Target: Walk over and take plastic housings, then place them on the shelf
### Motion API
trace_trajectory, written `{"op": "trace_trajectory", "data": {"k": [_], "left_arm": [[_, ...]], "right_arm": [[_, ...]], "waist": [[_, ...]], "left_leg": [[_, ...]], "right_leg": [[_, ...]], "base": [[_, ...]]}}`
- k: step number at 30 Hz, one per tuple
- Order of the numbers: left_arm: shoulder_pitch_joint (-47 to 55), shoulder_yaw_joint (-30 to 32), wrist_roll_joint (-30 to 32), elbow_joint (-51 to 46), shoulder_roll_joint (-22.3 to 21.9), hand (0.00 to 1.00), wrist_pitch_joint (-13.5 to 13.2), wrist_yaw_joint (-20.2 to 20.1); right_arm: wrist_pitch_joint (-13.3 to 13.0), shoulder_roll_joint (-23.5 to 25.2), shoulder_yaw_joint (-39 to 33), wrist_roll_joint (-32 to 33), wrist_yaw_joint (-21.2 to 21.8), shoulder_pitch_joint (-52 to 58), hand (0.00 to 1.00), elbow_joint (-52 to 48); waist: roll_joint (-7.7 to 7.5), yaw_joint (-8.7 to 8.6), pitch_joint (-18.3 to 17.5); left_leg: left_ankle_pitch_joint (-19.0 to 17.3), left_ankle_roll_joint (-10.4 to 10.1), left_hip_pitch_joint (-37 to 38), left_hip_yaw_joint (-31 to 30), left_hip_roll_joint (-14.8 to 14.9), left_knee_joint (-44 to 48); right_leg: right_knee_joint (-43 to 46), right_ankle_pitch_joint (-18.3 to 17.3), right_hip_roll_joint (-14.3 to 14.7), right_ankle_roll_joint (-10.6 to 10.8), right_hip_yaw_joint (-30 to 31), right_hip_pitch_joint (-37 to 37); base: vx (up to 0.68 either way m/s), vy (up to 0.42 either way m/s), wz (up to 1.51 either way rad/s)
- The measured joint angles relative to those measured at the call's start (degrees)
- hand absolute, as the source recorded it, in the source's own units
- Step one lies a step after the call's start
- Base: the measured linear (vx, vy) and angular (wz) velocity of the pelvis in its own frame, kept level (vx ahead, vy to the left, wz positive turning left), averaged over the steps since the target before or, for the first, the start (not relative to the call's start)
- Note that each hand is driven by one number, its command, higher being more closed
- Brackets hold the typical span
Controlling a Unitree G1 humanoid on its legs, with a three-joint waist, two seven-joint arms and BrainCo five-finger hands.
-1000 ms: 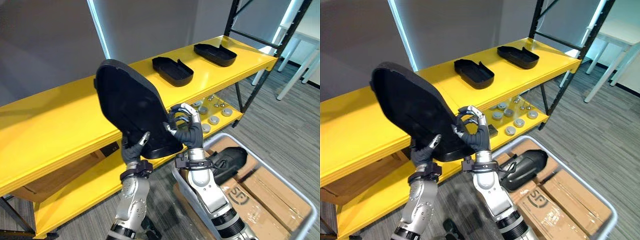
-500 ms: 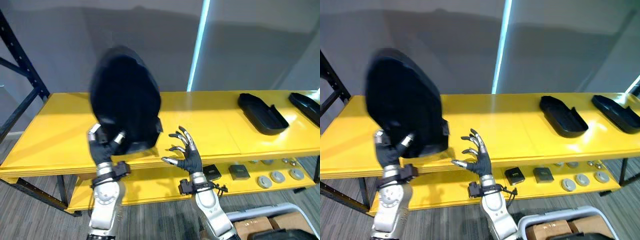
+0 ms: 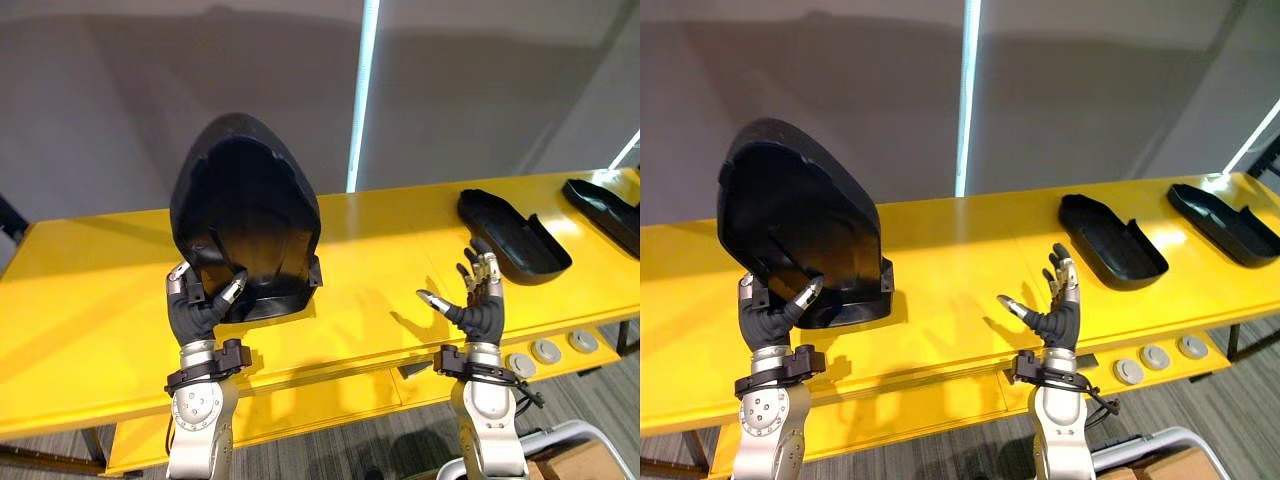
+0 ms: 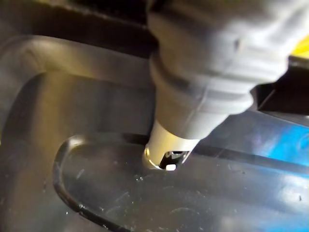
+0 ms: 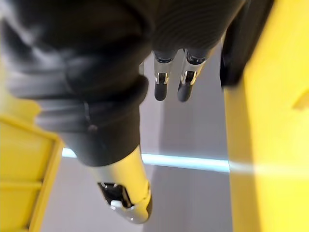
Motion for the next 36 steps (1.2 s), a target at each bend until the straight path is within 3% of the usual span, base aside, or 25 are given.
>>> {"op": "trace_trajectory", "data": {"k": [1, 3, 4, 7, 9, 15, 20, 25, 30, 34, 36], "left_arm": [[0.0, 0.0, -0.47, 0.03, 0.04, 1.0, 0.0, -0.37], [-0.6, -0.04, -1.86, 0.04, -0.26, 1.0, -0.07, -1.45], [-1.02, -0.05, -2.75, 0.54, -0.26, 1.0, -0.02, -1.64], [-1.2, 0.06, -2.89, 0.66, 0.62, 1.0, 0.03, -1.66], [-1.41, -0.2, -2.83, 0.57, 2.06, 1.0, 0.05, -2.62], [-1.36, -1.74, -7.22, 1.22, 2.45, 1.0, 1.23, -3.69], [-3.41, -6.07, -14.77, 6.36, 3.14, 1.0, 4.66, -6.39], [-12.99, -8.17, -28.02, 16.84, 10.49, 1.0, 7.86, -7.22], [-24.94, -12.63, -43.48, 24.06, 23.53, 1.0, 8.51, -6.91], [-30.69, -18.36, -47.76, 27.06, 29.34, 1.0, 9.64, -5.75], [-31.57, -19.56, -47.78, 28.02, 30.05, 1.0, 10.41, -5.68]], "right_arm": [[0.0, -0.18, -0.64, 0.01, -0.14, -0.14, 0.0, -0.02], [-0.03, -0.98, -3.31, -0.02, -0.86, -0.76, 0.0, -0.32], [0.0, -1.05, -4.93, -0.03, -1.62, -0.63, 0.0, -0.39], [-0.01, 0.01, -5.94, -0.43, -2.11, 0.37, 0.0, -1.33], [0.01, 0.95, -5.98, -0.43, -2.26, 0.8, 0.0, -1.28], [0.15, 2.72, -5.57, -0.51, -1.8, 1.77, 0.0, -1.22], [0.92, 2.68, -6.0, -0.24, 0.42, 6.1, 0.0, -1.34], [2.02, -0.12, -6.77, 0.34, 1.94, 6.67, 0.0, -1.99], [3.1, -3.37, -4.85, 1.96, 1.92, 8.58, 0.0, -3.39], [3.23, -5.03, 0.72, 2.03, 1.93, 9.91, 0.0, -3.38], [3.51, -5.08, 2.1, 2.01, 1.96, 10.09, 0.0, -3.37]], "waist": [[0.3, -0.27, 0.02], [2.31, -1.38, -0.05], [2.5, -1.7, 0.15], [2.12, -2.37, 0.14], [2.05, -2.46, 0.15], [1.83, -2.33, -0.04], [1.73, -3.99, -0.44], [1.52, -5.37, -0.7], [1.39, -7.09, -0.68], [1.41, -7.11, -0.66], [1.44, -7.14, -0.4]], "left_leg": [[-0.45, -0.73, -0.11, -0.8, 1.78, -0.26], [0.68, -2.12, 0.45, -1.48, 8.85, -8.61], [1.06, -4.99, 1.74, -1.17, 8.47, -12.58], [1.78, -3.79, 3.02, -0.33, 5.47, -15.18], [1.89, -3.61, 3.21, 0.22, 4.26, -15.09], [3.57, -3.58, 5.52, 1.69, 3.68, -19.81], [5.49, -4.41, 6.77, 2.77, 4.18, -24.23], [6.0, -5.04, 6.91, 4.67, 5.14, -25.43], [6.91, -5.2, 4.9, 5.4, 5.29, -26.38], [7.9, -5.33, 4.91, 5.87, 5.27, -28.12], [8.17, -5.33, 4.92, 5.96, 5.21, -28.59]], "right_leg": [[-0.02, 0.0, 0.07, 0.0, 0.14, 0.2], [-0.06, -0.11, 0.96, 0.46, 0.03, -0.08], [-0.29, 0.02, -0.01, 1.2, 0.73, -0.5], [-0.37, -0.01, -2.8, 1.45, 1.04, -0.35], [-0.34, 0.19, -4.12, 2.75, 1.14, -0.32], [-0.5, 0.59, -4.48, 3.37, 0.95, -0.76], [-1.28, 0.64, -3.82, 3.44, 1.36, -1.72], [-1.24, 1.06, -2.65, 3.48, 3.01, -3.42], [-1.3, 1.76, -2.3, 3.48, 3.41, -6.17], [-1.31, 1.8, -2.09, 3.44, 3.73, -7.2], [-1.31, 1.81, -2.09, 3.43, 3.78, -7.43]], "base": [[0.08, 0.103, -0.39], [0.03, 0.167, -0.17], [-0.01, 0.231, -0.21], [-0.02, 0.241, -0.08], [0.02, 0.126, 0.0], [0.02, 0.026, -0.08], [0.03, -0.035, -0.1], [0.01, -0.036, -0.2], [-0.01, -0.024, -0.08], [0.01, -0.022, -0.04], [0.0, 0.0, 0.0]]}}
